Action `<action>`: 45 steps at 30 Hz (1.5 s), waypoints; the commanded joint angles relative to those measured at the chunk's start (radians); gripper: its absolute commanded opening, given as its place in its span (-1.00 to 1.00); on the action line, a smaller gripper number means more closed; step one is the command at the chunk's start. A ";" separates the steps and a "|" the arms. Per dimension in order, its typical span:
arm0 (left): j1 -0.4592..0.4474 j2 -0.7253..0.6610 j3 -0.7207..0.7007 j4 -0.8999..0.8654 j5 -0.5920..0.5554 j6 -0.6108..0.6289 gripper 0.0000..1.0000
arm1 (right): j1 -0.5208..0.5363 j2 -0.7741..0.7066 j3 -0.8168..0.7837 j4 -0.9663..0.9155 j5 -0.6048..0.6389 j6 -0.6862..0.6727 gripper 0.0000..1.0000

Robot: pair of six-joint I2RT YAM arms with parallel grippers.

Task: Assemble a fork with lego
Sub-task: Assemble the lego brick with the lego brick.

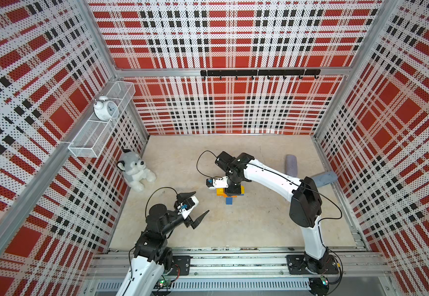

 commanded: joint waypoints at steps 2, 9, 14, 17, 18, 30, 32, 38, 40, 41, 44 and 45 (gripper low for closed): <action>-0.007 0.007 -0.011 0.026 -0.001 0.010 0.97 | 0.014 0.059 0.009 -0.031 0.023 0.069 -0.55; -0.007 0.000 -0.014 0.026 -0.004 0.009 0.97 | 0.021 0.044 -0.010 0.005 0.007 0.092 -0.53; -0.007 -0.001 -0.014 0.024 -0.006 0.009 0.97 | 0.027 0.043 -0.023 0.007 -0.024 0.147 -0.54; -0.007 0.002 -0.014 0.026 -0.006 0.010 0.97 | 0.032 0.037 -0.027 0.002 -0.017 0.196 -0.55; -0.007 0.003 -0.014 0.026 -0.005 0.010 0.97 | 0.033 0.028 -0.042 0.010 -0.017 0.207 -0.55; -0.007 0.033 -0.001 0.041 0.007 0.007 0.97 | 0.038 -0.048 -0.044 0.056 0.055 0.330 -0.54; -0.007 0.037 0.001 0.041 0.008 0.007 0.97 | 0.039 -0.055 -0.034 0.051 0.068 0.330 -0.53; -0.007 0.031 0.000 0.041 0.004 0.006 0.97 | 0.046 -0.071 -0.011 0.034 0.073 0.325 -0.53; -0.007 0.028 -0.002 0.041 -0.001 0.005 0.97 | 0.046 -0.069 0.002 0.022 0.062 0.328 -0.53; -0.007 0.026 -0.002 0.041 0.000 0.004 0.97 | 0.047 -0.071 0.007 0.021 0.061 0.330 -0.53; -0.007 0.026 -0.002 0.040 0.000 0.003 0.97 | 0.047 -0.079 0.007 0.013 0.059 0.334 -0.53; -0.007 0.026 -0.002 0.041 -0.002 0.002 0.97 | 0.047 -0.080 0.006 0.011 0.060 0.333 -0.52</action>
